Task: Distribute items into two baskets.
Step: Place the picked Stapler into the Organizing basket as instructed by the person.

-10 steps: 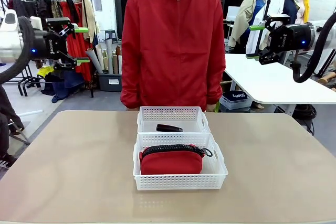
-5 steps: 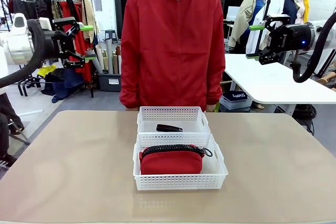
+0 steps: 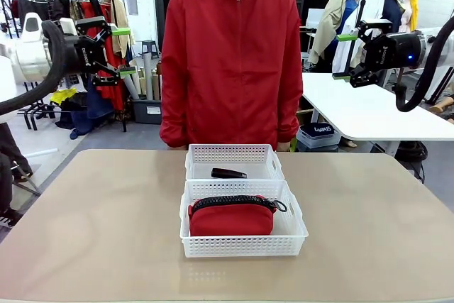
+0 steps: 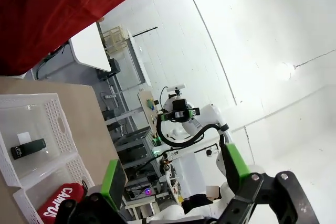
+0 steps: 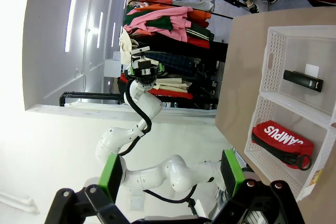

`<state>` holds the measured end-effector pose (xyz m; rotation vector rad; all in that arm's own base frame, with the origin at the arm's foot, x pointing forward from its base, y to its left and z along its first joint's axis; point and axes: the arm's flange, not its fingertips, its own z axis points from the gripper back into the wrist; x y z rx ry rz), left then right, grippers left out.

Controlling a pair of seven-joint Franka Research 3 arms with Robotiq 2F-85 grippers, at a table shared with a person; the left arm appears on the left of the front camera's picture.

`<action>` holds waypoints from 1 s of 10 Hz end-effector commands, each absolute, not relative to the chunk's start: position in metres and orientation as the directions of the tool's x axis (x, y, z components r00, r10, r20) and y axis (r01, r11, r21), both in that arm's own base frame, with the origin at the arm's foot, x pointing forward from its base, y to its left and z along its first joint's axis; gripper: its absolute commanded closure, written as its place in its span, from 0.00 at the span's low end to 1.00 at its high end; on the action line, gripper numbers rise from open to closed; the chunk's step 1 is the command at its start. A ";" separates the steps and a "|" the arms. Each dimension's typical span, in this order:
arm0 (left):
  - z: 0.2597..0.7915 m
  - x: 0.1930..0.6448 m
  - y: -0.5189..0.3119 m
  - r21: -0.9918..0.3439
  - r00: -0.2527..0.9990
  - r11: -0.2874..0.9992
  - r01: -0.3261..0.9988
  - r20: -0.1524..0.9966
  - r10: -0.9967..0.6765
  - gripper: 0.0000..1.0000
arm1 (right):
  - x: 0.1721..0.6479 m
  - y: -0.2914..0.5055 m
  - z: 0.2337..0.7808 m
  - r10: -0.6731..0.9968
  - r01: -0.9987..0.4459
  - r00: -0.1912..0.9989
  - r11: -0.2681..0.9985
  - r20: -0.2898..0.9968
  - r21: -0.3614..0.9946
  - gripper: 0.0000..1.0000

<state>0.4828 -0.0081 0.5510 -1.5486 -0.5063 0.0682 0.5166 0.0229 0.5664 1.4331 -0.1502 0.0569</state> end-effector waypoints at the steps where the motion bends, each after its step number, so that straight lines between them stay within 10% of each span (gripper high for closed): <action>1: 0.553 0.485 -0.006 -0.964 0.903 0.025 0.265 0.257 0.343 0.00 | 0.514 0.023 0.568 -0.051 -0.132 0.989 0.135 0.140 0.982 0.00; 10: 0.550 0.484 -0.008 -0.965 0.900 0.036 0.260 0.256 0.352 0.00 | 0.514 0.023 0.568 -0.051 -0.132 0.989 0.135 0.140 0.982 0.00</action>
